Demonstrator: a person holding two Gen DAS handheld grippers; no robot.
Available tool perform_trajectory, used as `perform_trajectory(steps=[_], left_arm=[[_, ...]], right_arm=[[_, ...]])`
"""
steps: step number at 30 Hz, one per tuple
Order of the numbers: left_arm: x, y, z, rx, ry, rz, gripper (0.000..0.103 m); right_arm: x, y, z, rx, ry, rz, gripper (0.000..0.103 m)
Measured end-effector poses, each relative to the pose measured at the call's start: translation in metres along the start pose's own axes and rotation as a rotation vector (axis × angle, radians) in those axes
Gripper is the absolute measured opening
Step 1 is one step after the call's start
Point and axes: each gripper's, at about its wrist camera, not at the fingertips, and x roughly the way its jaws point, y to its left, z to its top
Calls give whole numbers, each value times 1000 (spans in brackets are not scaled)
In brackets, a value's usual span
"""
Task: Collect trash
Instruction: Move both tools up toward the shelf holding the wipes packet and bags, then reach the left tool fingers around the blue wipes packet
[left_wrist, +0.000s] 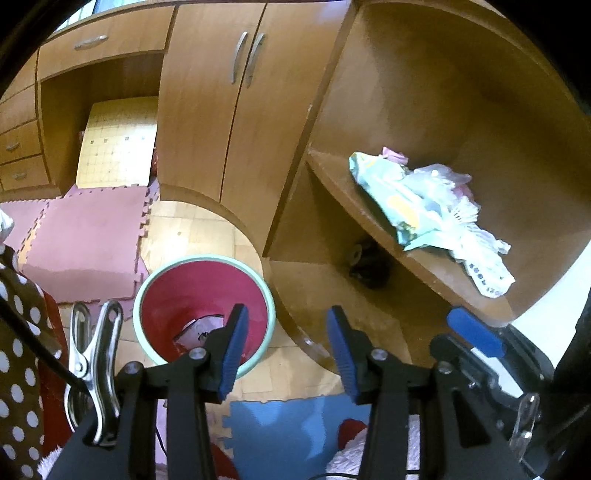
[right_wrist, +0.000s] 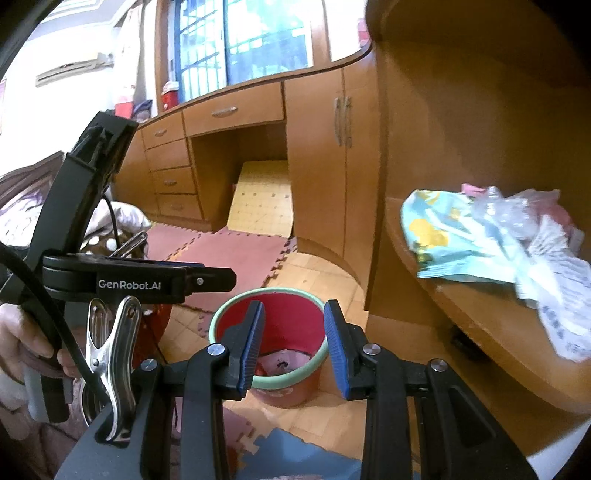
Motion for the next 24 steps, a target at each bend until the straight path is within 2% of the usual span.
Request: perform_trajectory(steps=[5,10,15,19,24], left_arm=[[-4,-12,6,37,-7,1,48],[3,-24,15,71,-1,-12,49],[22,-35,33,94,26,-40,50],[44,-46,51,110,27,-50,50],[80,-58,79,93,31,-76,51]], right_arm=[[-18,-6,4,48,-21,-115,34],[-26,-15,7,105,-23,-177,37],[-22,-39,15,247,4,-189,38],[-19,-67,21,380,7,-197,48],[-6,-104,28,456,-3,-229,52]])
